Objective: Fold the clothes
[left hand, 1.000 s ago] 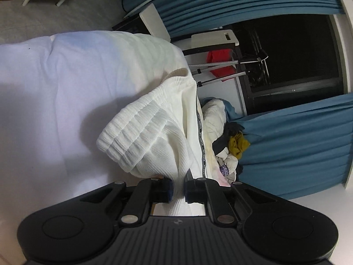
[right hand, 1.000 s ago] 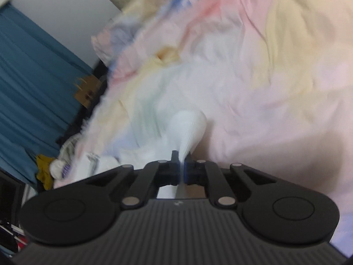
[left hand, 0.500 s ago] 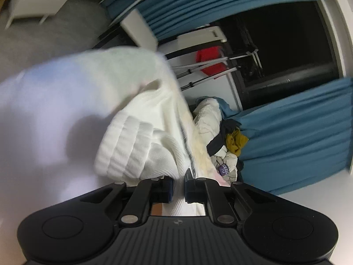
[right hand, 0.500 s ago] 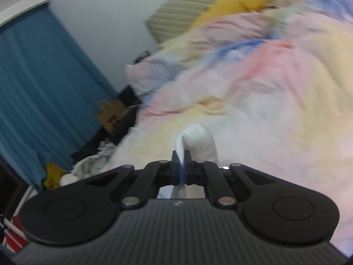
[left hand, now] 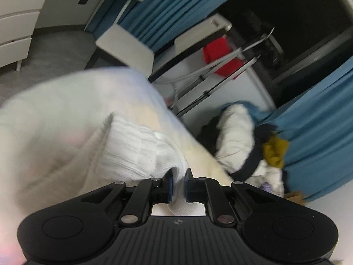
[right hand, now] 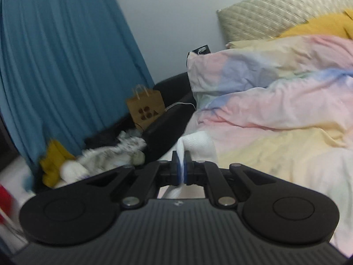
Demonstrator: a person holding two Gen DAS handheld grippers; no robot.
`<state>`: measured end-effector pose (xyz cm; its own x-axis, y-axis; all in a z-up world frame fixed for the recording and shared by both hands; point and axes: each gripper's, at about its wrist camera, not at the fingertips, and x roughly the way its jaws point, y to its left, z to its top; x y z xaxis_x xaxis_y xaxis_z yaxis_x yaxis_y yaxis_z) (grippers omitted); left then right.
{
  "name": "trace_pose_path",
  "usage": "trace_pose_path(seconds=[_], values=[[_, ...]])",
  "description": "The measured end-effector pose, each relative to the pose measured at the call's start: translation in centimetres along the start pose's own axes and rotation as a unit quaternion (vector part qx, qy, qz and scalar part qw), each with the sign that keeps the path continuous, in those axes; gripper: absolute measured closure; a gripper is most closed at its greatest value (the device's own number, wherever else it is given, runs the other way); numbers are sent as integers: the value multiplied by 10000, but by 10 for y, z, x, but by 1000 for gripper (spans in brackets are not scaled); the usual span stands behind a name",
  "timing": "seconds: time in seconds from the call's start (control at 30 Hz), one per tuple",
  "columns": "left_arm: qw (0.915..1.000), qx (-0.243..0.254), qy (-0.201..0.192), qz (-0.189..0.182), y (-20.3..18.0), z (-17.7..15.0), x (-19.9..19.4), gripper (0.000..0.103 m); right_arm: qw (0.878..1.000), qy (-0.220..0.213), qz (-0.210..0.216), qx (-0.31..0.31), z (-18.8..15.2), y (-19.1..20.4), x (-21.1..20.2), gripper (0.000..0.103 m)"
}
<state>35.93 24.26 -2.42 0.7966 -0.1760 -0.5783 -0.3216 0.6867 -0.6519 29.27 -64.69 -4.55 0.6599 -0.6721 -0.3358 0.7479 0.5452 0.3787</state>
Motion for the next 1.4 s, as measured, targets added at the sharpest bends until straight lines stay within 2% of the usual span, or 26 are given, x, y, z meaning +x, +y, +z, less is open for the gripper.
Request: trace_pose_path(seconds=[0.07, 0.17, 0.23, 0.33, 0.4, 0.43, 0.47, 0.5, 0.57, 0.67, 0.73, 0.83, 0.9, 0.97, 1.07, 1.1, 1.13, 1.23, 1.3, 1.4], values=[[9996, 190, 88, 182, -6, -4, 36, 91, 9995, 167, -138, -210, -15, 5, 32, 97], [9979, 456, 188, 422, -11, -8, 67, 89, 9977, 457, -204, -458, -37, 6, 67, 97], [9973, 549, 222, 434, -11, -7, 73, 86, 9962, 689, -168, -496, -48, 3, 82, 96], [9976, 526, 380, 257, -9, -2, 71, 82, 9956, 888, 52, -298, -51, -3, 86, 89], [9975, 576, 414, 15, -5, -2, 58, 76, 9947, 997, 199, -120, -46, -9, 79, 79], [9972, 606, 415, -121, -3, -3, 49, 69, 9941, 1051, 272, -32, -43, -12, 76, 73], [9969, 627, 390, -268, 0, -4, 39, 64, 9941, 1041, 292, 42, -40, -16, 69, 62], [9967, 617, 327, -411, 4, -7, 27, 55, 9946, 994, 284, 107, -35, -20, 59, 51], [9965, 520, 248, -604, 15, -14, 0, 50, 9952, 899, 294, 242, -26, -31, 38, 40], [9952, 149, 167, -950, 40, -30, -46, 40, 9934, 916, 466, 501, -17, -57, 3, 38], [9948, -75, 40, -1012, 59, -45, -76, 27, 9887, 1147, 569, 777, -18, -78, -16, 38], [9920, -657, 34, -1074, 96, -71, -104, 23, 9764, 1485, 649, 1427, -34, -110, -47, 38], [9857, -1295, 91, -1071, 123, -89, -112, 23, 9598, 1758, 795, 2038, -54, -132, -64, 38], [9786, -1810, 81, -976, 141, -102, -118, 23, 9346, 2123, 931, 2697, -83, -151, -79, 35], [9766, -1929, 54, -945, 151, -108, -115, 23, 9040, 2678, 990, 3182, -127, -161, -85, 34], [9757, -1916, 52, -1060, 152, -108, -111, 22, 8995, 2741, 949, 3266, -133, -160, -84, 35], [9742, -1933, 44, -1166, 153, -108, -105, 22, 8970, 2723, 953, 3350, -136, -159, -84, 35], [9696, -2141, 28, -1183, 155, -106, -78, 21, 9028, 2554, 1218, 3238, -138, -150, -74, 34], [9720, -2038, -43, -1169, 151, -100, -58, 21, 9046, 2403, 1473, 3198, -142, -146, -64, 34], [9760, -1763, -180, -1263, 141, -91, -32, 21, 9182, 2145, 1541, 2952, -150, -141, -48, 36]])
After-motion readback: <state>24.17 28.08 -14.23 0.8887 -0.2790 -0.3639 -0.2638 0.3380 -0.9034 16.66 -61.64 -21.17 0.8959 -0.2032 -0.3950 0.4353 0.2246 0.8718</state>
